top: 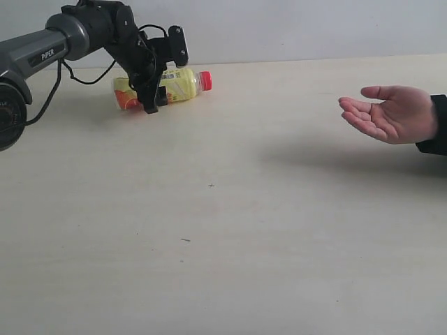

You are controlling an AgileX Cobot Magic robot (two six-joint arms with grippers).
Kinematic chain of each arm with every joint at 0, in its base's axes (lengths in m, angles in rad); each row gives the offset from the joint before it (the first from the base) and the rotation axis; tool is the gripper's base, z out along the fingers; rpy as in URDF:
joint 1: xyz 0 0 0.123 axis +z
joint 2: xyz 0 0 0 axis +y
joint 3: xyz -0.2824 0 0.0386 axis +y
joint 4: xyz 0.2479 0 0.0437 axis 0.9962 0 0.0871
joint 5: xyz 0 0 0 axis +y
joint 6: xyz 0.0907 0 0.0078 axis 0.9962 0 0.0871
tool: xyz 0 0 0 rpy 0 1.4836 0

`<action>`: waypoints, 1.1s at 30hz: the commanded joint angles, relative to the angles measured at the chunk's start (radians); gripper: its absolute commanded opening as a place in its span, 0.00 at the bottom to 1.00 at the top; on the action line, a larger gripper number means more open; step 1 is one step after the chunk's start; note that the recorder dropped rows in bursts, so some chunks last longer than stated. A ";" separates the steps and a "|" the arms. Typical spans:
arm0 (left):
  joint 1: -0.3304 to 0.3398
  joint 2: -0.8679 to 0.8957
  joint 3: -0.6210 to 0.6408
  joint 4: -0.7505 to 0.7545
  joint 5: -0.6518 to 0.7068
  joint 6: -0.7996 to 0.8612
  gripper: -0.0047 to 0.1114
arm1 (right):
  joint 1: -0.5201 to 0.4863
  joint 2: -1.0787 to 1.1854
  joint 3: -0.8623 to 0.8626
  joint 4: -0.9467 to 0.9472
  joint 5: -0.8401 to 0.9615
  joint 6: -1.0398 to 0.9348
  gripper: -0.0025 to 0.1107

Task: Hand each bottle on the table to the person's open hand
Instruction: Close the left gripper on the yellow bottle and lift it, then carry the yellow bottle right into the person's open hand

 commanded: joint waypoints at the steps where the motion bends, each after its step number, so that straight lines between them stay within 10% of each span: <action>1: -0.010 -0.001 -0.004 -0.001 0.006 -0.013 0.08 | 0.003 -0.005 0.005 -0.001 -0.007 -0.002 0.02; 33: -0.088 -0.164 -0.004 0.014 0.303 -0.407 0.04 | 0.003 -0.005 0.005 -0.001 -0.007 -0.002 0.02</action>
